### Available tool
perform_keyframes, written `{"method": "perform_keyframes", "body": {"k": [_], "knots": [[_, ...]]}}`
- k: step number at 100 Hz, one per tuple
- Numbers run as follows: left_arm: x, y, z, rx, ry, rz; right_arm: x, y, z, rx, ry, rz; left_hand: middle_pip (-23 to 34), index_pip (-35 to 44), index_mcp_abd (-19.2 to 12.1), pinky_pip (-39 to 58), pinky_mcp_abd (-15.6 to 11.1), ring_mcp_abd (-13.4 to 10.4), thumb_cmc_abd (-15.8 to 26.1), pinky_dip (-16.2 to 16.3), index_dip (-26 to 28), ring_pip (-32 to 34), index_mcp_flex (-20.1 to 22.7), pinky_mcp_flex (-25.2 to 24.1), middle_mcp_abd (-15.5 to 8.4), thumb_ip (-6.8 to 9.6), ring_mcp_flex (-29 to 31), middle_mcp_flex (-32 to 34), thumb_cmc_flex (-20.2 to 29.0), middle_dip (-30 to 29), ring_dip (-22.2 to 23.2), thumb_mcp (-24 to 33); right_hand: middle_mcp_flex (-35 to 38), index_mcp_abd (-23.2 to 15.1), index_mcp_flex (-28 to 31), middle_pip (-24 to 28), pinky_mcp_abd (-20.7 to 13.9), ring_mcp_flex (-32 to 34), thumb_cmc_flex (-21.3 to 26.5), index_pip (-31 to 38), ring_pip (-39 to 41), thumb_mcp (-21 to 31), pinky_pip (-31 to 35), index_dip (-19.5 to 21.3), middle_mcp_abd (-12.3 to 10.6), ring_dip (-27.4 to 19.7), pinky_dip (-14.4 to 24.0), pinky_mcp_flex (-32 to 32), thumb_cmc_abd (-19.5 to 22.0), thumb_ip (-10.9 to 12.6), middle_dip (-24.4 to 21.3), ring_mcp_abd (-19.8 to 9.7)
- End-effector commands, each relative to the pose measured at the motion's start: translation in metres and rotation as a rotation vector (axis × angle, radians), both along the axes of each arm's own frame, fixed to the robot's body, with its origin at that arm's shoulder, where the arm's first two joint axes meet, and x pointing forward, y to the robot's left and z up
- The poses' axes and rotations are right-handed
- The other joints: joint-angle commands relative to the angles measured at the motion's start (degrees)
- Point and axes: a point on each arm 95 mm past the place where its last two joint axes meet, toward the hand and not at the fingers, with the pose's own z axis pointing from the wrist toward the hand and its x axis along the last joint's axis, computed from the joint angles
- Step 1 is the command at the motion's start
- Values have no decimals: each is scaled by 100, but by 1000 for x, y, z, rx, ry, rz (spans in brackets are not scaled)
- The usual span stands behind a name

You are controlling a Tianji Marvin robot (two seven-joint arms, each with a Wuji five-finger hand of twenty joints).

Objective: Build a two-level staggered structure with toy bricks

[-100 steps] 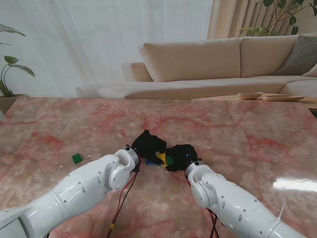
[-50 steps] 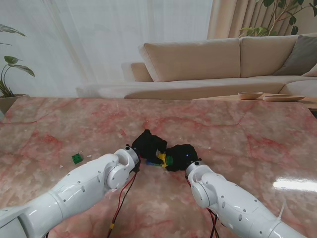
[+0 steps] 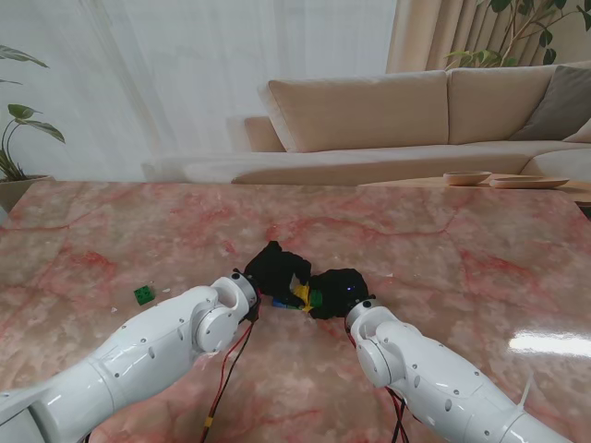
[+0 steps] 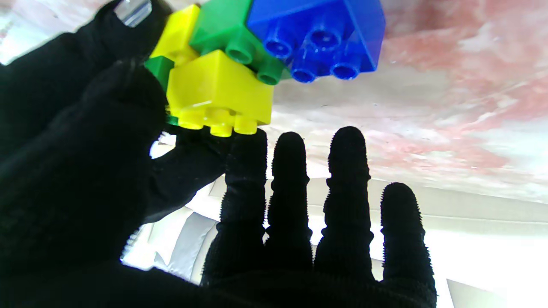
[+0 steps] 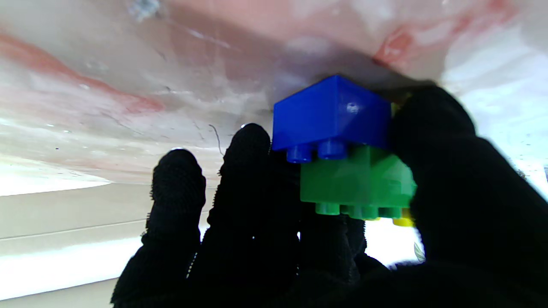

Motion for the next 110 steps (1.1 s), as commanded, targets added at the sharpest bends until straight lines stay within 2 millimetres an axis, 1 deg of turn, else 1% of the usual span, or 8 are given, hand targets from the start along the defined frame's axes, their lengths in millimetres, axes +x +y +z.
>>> {"method": "perform_keyframes", "body": {"k": [1, 27, 45, 51, 60, 67, 81, 110], "knots": [[-5, -5, 2, -15, 5, -14, -17, -5, -28, -35, 88, -2, -109, -355, -206, -153, -69, -16, -17, 86, -20, -161, -341, -173, -73, 73, -163, -215, -230, -46, -52, -22, -8, -352, 173, -49, -92, 35, 222, -806, 121, 143, 201, -591, -109, 181, -32, -31, 36, 118, -46, -185], [-10, 4, 12, -70, 6, 13, -17, -5, -27, -35, 87, -2, -434, -842, -140, -356, -84, 16, 535, 148, -286, -324, -358, -231, -19, 144, -282, -275, -360, -382, -103, -361, -4, -364, 172, -50, -87, 36, 242, -804, 121, 148, 204, -589, -111, 182, -27, -36, 30, 114, -46, -191], [-9, 13, 14, -103, 8, 41, -16, -5, -28, -35, 87, 0, -458, -700, -335, -347, -9, 77, 1163, 212, -292, -250, 93, -162, -45, 481, -111, 181, -113, -550, -83, -291, -1, -363, 176, -50, -87, 39, 231, -797, 122, 161, 206, -591, -106, 182, -24, -30, 38, 105, -46, -184], [-8, 15, 13, -108, 9, 50, -16, -5, -28, -34, 87, 0, -445, -495, -524, -285, 15, 102, 1008, 284, -582, -185, 179, -78, -43, 236, -1, 341, 256, -601, -83, -98, -5, -362, 175, -52, -87, 39, 235, -795, 122, 165, 207, -592, -114, 183, -23, -30, 37, 103, -46, -183], [-7, 17, 11, -106, 12, 56, -16, -5, -28, -34, 87, -1, -435, -128, -717, -125, 58, 106, 885, 349, -893, -77, 252, 43, -34, 235, 165, 550, 637, -652, -76, 54, 9, -364, 184, -46, -87, 42, 233, -786, 123, 168, 207, -591, -109, 183, -22, -30, 37, 97, -44, -183], [-7, 17, 9, -106, 17, 63, -16, -5, -28, -33, 88, -1, -630, -24, -775, -45, 46, 101, 1012, 332, -1076, -38, 365, 70, -99, 330, 247, 804, 817, -184, -84, 315, 17, -364, 183, -44, -87, 48, 232, -780, 127, 172, 206, -593, -108, 185, -22, -30, 42, 90, -43, -183], [-6, 17, 6, -107, 20, 72, -16, -5, -28, -32, 89, -1, -929, -84, -814, 19, 39, 110, 1056, 315, -1184, 0, 565, 83, -88, 247, 315, 1082, 957, -46, -87, 481, 26, -375, 189, -43, -81, 51, 227, -768, 128, 174, 205, -599, -110, 187, -20, -33, 51, 77, -42, -182], [-3, 12, 3, -87, 14, 63, -16, -5, -28, -31, 90, -3, -1208, -286, -947, 122, 10, 88, 1364, 269, -1336, 93, 850, 117, -123, -5, 419, 1373, 1407, 78, -99, -175, 31, -378, 189, -45, -68, 54, 218, -743, 132, 172, 206, -612, -105, 190, -16, -34, 73, 59, -40, -178]]}}
